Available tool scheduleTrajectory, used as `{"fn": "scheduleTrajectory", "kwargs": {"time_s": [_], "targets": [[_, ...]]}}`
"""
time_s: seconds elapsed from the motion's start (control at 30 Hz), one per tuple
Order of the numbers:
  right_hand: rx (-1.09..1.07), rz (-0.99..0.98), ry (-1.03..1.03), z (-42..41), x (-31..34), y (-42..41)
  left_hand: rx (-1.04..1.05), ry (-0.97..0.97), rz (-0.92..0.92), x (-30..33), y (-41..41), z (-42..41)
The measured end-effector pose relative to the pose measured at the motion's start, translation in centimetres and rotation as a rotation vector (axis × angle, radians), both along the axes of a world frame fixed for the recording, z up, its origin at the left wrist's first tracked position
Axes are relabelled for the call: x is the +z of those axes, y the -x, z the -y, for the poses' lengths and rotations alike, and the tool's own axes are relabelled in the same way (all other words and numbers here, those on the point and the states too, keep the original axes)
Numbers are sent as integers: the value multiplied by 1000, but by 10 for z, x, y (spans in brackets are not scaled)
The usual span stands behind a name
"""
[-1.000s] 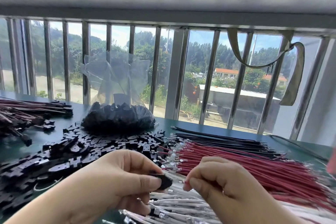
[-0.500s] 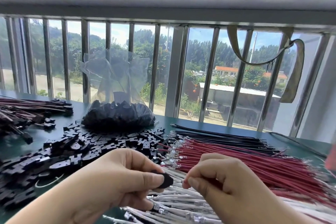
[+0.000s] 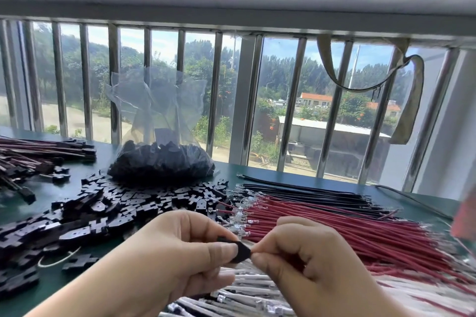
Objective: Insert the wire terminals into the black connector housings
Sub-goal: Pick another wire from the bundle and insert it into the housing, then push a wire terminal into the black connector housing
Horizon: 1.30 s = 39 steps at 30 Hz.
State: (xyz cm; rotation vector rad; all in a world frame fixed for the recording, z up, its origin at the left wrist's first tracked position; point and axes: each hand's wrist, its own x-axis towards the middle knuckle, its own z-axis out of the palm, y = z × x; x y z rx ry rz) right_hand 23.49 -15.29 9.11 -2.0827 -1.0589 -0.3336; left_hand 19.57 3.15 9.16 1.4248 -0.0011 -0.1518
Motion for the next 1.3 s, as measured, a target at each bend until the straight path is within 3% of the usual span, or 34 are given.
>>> {"fn": "scheduleTrajectory", "kwargs": {"time_s": [0.1, 0.27, 0.4, 0.47, 0.53, 0.6, 0.7, 0.9, 0.97, 1.07, 1.13, 1.2, 1.3], "targets": [[-25, -46, 34, 0, 1, -2, 25, -61, -28, -1, -2, 1], [91, -407, 650, 3, 34, -34, -29, -403, 12, -5, -11, -14], [-308, -171, 631, 2, 44, -128, -61, -404, 54, -5, -16, -29], [-447, -115, 748, 0, 33, -171, -91, -374, 53, -3, -17, -32], [-425, -180, 836, -1, 11, -200, -180, -374, 43, -9, -20, -28], [-423, -239, 788, -6, -4, -212, -195, -318, 10, -26, -20, -24], [-442, -75, 646, -9, -10, -217, -150, -353, 32, -27, -28, -30], [-413, 182, 863, -8, -4, -212, -151, -458, 26, -5, -29, -32], [-434, 259, 737, 1, 1, -209, -134, -426, 35, 0, -28, -33], [-461, 313, 165, 12, 19, -188, -78, -391, 36, -6, -25, -38], [-427, 241, -125, 15, 37, -161, -61, -356, 28, -10, -25, -41], [-339, 162, -203, 18, 52, -128, -104, -281, 27, -12, -24, -42], [-232, 71, -4, 21, 58, -68, -185, -238, 24, -12, -21, -44]]}}
